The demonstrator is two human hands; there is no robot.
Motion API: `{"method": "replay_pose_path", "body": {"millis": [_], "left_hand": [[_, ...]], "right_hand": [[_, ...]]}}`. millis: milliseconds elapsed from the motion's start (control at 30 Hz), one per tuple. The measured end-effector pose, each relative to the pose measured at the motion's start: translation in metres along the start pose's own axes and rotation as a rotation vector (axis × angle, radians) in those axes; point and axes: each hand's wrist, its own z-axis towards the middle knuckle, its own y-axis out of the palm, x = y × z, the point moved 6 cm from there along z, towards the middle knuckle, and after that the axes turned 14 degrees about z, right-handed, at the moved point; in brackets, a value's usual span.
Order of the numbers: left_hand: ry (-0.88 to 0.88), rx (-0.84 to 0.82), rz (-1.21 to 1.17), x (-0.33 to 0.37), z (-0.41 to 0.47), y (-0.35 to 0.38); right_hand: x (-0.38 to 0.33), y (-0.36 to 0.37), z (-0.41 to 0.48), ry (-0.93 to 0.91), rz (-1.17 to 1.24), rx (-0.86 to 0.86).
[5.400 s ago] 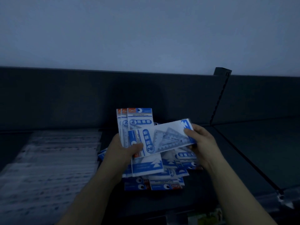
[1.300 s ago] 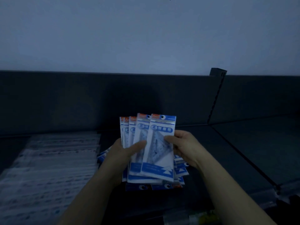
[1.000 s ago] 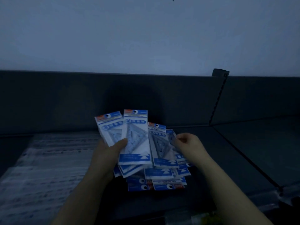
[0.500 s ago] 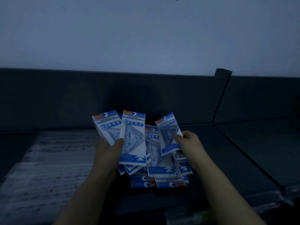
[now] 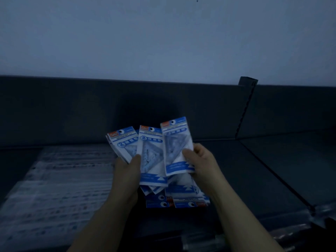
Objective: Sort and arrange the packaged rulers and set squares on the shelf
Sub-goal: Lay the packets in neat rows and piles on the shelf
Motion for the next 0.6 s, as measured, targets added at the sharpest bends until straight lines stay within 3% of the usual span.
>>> {"method": "replay_pose_path", "body": {"millis": [100, 200, 400, 467, 600], "left_hand": [[0.036, -0.076, 0.017, 0.002, -0.005, 0.009], [0.089, -0.07, 0.047, 0.011, -0.007, 0.006], [0.074, 0.053, -0.002, 0.016, 0.004, -0.03], [0.084, 0.082, -0.018, 0.017, 0.006, -0.038], [0.092, 0.093, 0.016, 0.017, 0.005, -0.042]], "right_hand": [[0.008, 0.014, -0.002, -0.043, -0.275, -0.075], [0.009, 0.012, -0.002, -0.009, -0.381, -0.075], [0.013, -0.013, 0.004, 0.031, -1.038, 0.134], [0.017, -0.008, 0.005, 0.079, -1.081, 0.117], [0.022, -0.009, 0.012, 0.166, -0.845, 0.094]]}}
